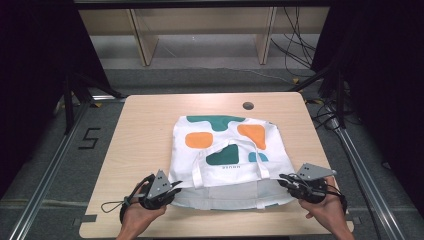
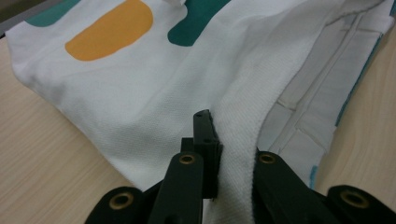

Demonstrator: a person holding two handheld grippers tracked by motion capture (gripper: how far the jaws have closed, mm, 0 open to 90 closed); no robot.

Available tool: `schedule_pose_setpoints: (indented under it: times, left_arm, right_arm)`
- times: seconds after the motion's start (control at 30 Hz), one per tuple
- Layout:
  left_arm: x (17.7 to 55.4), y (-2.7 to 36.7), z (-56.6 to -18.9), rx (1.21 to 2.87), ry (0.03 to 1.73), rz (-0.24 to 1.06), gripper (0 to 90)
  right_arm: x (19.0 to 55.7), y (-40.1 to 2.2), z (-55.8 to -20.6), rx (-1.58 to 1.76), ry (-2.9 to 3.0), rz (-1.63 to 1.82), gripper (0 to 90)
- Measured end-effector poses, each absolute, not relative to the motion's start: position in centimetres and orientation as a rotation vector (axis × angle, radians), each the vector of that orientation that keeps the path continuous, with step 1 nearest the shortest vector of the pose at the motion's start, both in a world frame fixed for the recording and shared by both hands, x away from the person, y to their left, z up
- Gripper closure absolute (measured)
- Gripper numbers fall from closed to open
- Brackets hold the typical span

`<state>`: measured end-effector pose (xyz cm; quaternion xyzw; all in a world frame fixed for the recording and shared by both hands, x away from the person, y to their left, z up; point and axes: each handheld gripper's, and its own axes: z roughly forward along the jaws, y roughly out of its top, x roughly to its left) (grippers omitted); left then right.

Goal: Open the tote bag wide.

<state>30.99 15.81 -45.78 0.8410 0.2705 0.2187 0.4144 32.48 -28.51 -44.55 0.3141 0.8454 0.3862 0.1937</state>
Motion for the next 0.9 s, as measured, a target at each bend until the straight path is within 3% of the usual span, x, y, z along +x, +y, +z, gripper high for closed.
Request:
schedule_pose_setpoints:
  times: [0.23, 0.63, 0.9]
  left_arm:
    - [31.6, 16.1, -42.8, 2.024, 0.671, 0.590, 86.5]
    - [32.1, 16.7, -38.0, 1.916, 0.640, 0.651, 86.7]
    - [31.4, 16.5, -32.5, 1.816, 0.547, 0.755, 86.8]
  right_arm:
    - [33.1, -28.6, -41.2, 0.829, 2.310, 1.167, 87.1]
    - [34.1, -28.3, -34.8, 0.741, 2.198, 1.265, 87.8]
    - [33.5, -28.8, -29.9, 0.677, 2.086, 1.309, 88.0]
